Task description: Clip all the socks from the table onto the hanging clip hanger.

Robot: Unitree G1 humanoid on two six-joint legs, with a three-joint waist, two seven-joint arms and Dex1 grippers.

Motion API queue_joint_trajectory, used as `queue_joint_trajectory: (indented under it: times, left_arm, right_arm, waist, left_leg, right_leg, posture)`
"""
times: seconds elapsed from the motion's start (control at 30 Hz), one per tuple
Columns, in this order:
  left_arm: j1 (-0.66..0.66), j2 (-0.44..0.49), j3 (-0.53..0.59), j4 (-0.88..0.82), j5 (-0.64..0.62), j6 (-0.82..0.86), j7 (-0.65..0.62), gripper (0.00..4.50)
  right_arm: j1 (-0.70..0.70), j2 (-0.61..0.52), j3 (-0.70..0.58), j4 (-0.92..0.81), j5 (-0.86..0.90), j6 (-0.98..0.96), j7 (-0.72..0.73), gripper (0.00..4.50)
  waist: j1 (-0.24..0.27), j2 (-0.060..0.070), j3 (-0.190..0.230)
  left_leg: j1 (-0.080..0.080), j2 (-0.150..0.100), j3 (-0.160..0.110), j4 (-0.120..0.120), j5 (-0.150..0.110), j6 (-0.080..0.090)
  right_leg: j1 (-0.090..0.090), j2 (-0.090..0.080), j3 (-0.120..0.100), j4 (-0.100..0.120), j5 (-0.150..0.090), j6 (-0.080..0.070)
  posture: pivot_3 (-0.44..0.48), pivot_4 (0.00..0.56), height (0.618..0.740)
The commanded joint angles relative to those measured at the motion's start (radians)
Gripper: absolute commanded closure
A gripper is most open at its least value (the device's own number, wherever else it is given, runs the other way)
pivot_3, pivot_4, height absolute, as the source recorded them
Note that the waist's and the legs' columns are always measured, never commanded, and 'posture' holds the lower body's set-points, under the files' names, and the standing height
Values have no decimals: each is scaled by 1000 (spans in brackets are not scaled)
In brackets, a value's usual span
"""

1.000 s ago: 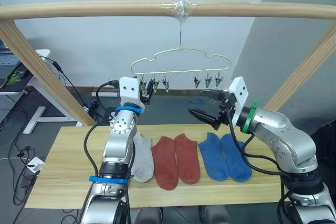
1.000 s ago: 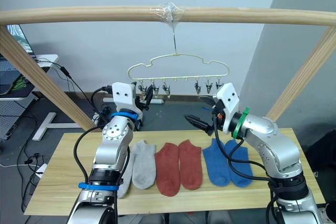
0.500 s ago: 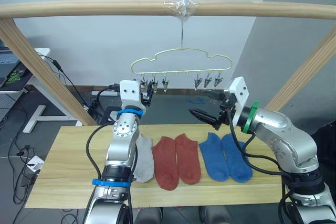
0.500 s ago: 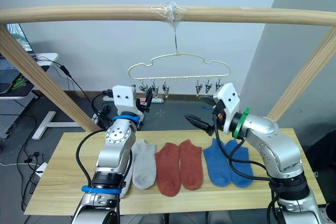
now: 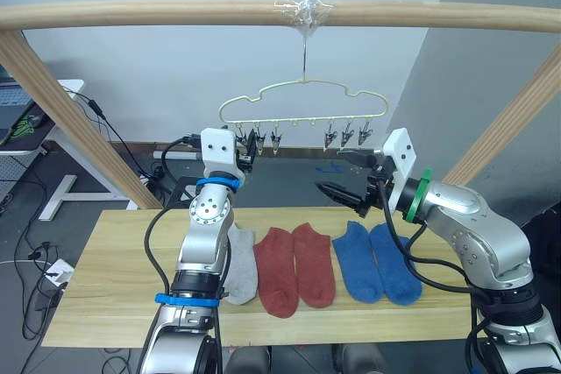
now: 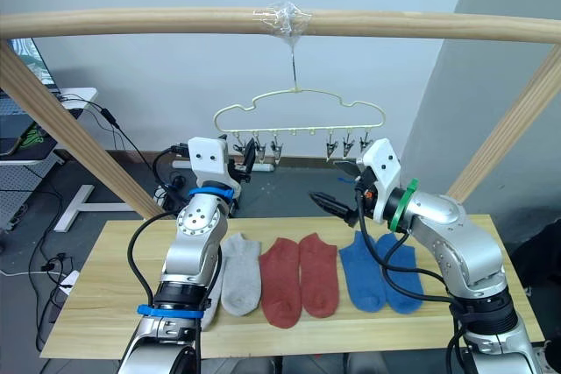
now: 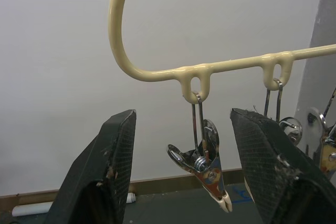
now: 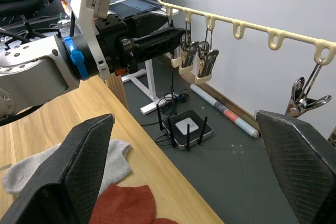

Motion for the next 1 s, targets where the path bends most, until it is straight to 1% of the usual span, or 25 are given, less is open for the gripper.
queue_joint_trajectory:
  times: [0.03, 0.23, 0.43, 0.67, 1.0]
  left_arm:
    - [-1, -5, -1, -19, 14, -31, 14, 1581]
    - [16, -15, -2, -34, 20, -22, 27, 1581]
    - [36, -33, -25, -59, 18, -13, 18, 1581]
    - [12, -32, -22, -30, 22, -22, 20, 1581]
    - [-21, -38, -23, 3, 64, -42, 68, 1581]
  right_arm:
    - [-8, -8, -25, -44, 19, 1, -3, 0]
    - [-5, -8, -27, -50, 19, 7, -4, 0]
    - [-6, -9, -28, -49, 18, 7, -5, 0]
    - [-3, -9, -30, -52, 18, 9, -8, 0]
    - [-3, -7, -35, -60, 20, 18, -14, 0]
  waist:
    - [0, 0, 0]
    - [0, 0, 0]
    - [0, 0, 0]
    - [0, 0, 0]
    - [0, 0, 0]
  left_leg:
    - [0, 0, 0, 0, 0, 0]
    - [-2, 0, -6, 0, 1, -1]
    - [-4, 0, -11, 0, 2, -3]
    - [-4, 0, -12, 0, 2, -3]
    - [-4, 0, -12, 0, 2, -4]
  right_leg:
    - [0, 0, 0, 0, 0, 0]
    - [0, -1, -6, 0, 0, -1]
    - [0, -1, -10, 0, 0, -1]
    - [0, -1, -11, 0, 0, -1]
    - [1, -1, -11, 0, 0, -1]
  posture:
    - [15, 165, 740]
    - [11, 164, 740]
    - [11, 163, 740]
    - [10, 163, 740]
    - [3, 165, 740]
